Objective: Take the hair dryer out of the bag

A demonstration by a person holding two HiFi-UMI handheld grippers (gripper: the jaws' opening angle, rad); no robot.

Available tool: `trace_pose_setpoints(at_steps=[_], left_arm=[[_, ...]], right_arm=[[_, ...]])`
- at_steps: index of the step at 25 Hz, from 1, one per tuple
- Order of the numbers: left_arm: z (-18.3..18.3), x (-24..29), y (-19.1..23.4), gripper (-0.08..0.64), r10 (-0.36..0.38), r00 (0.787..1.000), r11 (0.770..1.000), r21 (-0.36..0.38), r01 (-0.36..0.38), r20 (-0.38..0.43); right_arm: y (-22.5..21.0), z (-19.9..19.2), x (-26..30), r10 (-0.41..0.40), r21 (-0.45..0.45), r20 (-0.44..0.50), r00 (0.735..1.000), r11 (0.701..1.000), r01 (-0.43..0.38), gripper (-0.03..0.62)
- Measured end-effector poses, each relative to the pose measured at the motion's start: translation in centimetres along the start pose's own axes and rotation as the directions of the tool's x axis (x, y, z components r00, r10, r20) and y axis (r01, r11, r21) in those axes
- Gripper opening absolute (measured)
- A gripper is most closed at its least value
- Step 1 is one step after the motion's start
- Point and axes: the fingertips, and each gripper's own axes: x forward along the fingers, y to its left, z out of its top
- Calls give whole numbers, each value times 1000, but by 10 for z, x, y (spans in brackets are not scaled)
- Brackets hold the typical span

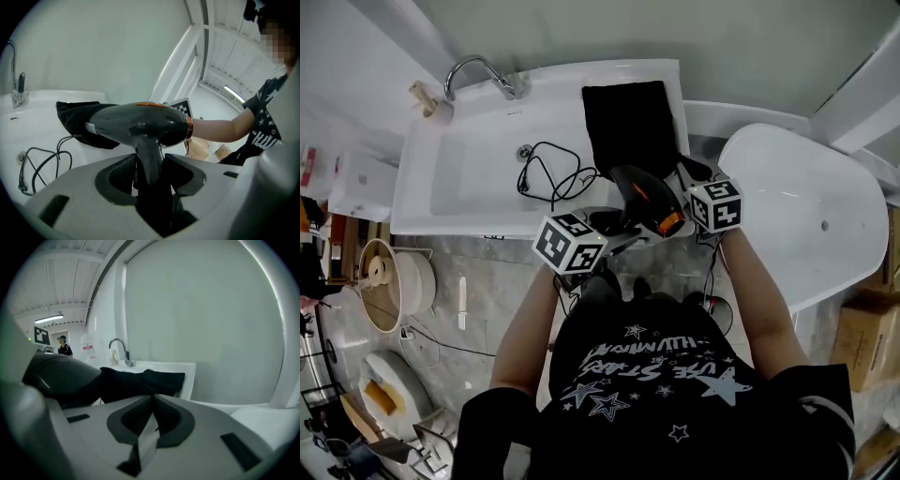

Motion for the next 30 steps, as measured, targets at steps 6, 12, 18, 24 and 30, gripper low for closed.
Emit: trace_pose_setpoints(at_steps=[6, 12, 18, 24, 30], left_arm=[[-10, -2, -32, 199, -21, 998, 999, -35, 23, 65], [-26, -3, -56, 201, -71, 993, 996, -56, 76, 96], [-32, -4, -69, 201, -113, 987, 992, -44, 119, 113], [-39, -14, -80, 201, -105, 978, 992, -54, 116, 179], [-39, -35, -91, 201, -81, 961, 993, -58, 100, 264]], right_arm=[[5, -10, -3, 43, -9, -3, 999, 999, -43, 20], [9, -20, -1, 54, -5, -9, 999, 999, -54, 20], [8, -19, 11, 46, -11, -18, 999, 999, -46, 20], [14, -23, 4, 1, -40, -17, 1000, 999, -1, 52], [25, -25, -21, -37, -62, -11, 999, 997, 36, 121]])
